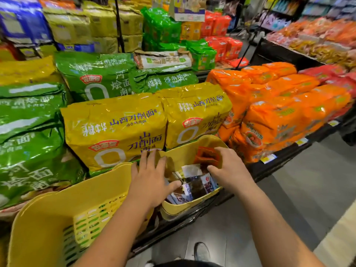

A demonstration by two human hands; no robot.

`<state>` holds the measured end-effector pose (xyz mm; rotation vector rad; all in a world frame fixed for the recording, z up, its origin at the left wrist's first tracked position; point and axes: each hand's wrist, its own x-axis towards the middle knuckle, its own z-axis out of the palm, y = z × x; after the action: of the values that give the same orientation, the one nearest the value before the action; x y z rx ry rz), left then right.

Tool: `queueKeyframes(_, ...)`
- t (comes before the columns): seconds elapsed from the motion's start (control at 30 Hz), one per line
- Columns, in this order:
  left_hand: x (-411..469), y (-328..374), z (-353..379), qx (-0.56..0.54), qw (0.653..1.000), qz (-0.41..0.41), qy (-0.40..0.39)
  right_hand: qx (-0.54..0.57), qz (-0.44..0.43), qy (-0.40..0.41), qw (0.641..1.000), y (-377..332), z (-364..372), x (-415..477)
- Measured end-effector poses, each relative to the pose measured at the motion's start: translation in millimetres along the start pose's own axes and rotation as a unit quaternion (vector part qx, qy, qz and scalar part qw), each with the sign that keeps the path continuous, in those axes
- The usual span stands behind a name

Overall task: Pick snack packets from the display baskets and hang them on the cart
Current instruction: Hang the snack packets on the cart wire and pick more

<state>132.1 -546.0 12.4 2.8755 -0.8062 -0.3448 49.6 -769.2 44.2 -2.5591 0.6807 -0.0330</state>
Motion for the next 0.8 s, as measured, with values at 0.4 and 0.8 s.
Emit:
queueKeyframes(0.4,13,22,6,-0.028,0.982,-0.180,-0.052,-0.314,-0.119,-0.225,0.915,10,24,108)
queueKeyframes(0.8,31,67,5,-0.115,0.981,-0.109,0.116,-0.129,-0.316,-0.178,0.923,30,-20,122)
